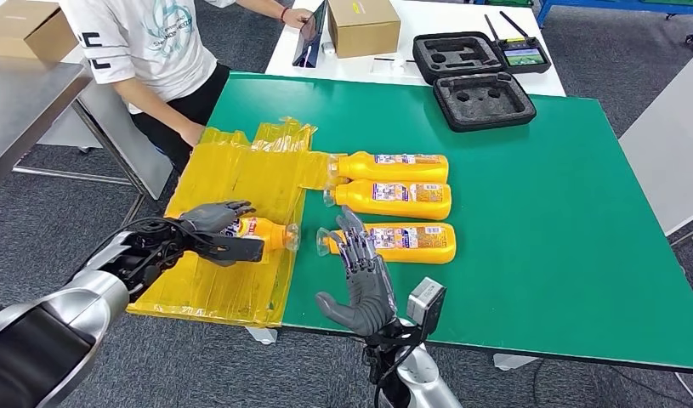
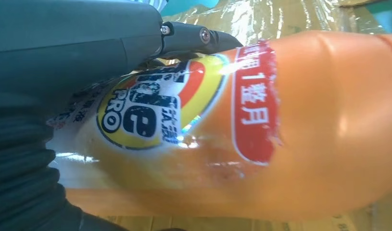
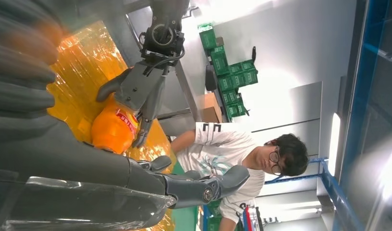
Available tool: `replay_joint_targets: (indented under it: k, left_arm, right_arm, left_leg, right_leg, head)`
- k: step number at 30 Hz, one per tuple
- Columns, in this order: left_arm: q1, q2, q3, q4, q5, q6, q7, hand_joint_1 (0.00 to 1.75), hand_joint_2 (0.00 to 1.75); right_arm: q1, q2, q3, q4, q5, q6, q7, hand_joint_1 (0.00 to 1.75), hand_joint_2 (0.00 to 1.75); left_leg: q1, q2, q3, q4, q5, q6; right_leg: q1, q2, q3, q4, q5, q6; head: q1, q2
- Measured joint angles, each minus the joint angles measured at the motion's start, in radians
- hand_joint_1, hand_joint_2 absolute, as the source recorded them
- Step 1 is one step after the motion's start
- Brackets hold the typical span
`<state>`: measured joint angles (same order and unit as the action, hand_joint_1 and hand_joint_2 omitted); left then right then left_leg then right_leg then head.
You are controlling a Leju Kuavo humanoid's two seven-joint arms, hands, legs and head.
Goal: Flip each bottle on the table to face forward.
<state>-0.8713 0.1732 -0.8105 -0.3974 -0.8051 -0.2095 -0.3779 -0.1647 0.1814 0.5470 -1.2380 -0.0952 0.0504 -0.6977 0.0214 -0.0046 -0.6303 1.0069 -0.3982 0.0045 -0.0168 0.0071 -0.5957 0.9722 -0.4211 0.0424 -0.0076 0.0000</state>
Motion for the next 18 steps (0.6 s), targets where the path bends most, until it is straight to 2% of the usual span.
replay_joint_targets:
  k: [7,11,13,16,18]
  left_arm:
    - [0.001,0.012,0.015,0.000,0.044,-0.042,-0.040,0.00,0.00]
    - [0.006,0.015,0.030,0.000,0.071,-0.028,-0.074,0.00,0.00]
    - [0.017,0.017,0.041,-0.003,0.075,0.043,-0.098,0.00,0.00]
    - [0.040,0.018,0.058,-0.012,0.059,0.206,-0.110,0.00,0.00]
    - [0.047,0.018,0.065,-0.015,0.054,0.256,-0.111,0.00,0.00]
  right_arm:
    - [-0.016,0.004,0.000,0.031,0.000,0.002,0.000,0.00,1.75]
    - [-0.019,0.006,0.000,0.044,0.000,0.002,0.000,0.00,1.75]
    - [-0.021,0.006,0.000,0.048,0.000,0.001,0.000,0.00,1.75]
    - [-0.021,0.008,0.001,0.052,0.000,-0.002,0.006,0.00,1.75]
    - [-0.022,0.008,0.000,0.053,0.000,-0.003,0.009,0.00,1.75]
  left_leg:
    - [0.000,0.000,0.003,0.000,0.000,0.000]
    - [0.000,0.000,0.003,0.000,0.000,0.000]
    - [0.000,0.000,0.004,0.000,0.000,0.000]
    - [0.000,0.000,0.003,0.000,0.000,0.000]
    - [0.000,0.000,0.003,0.000,0.000,0.000]
  right_leg:
    - [0.000,0.000,0.003,0.000,0.000,0.000]
    - [0.000,0.000,0.003,0.000,0.000,0.000]
    - [0.000,0.000,0.003,0.000,0.000,0.000]
    - [0.000,0.000,0.003,0.000,0.000,0.000]
    - [0.000,0.000,0.003,0.000,0.000,0.000]
  head:
    - [0.000,0.000]
    - [0.000,0.000]
    - [0.000,0.000]
    - [0.000,0.000]
    - [0.000,0.000]
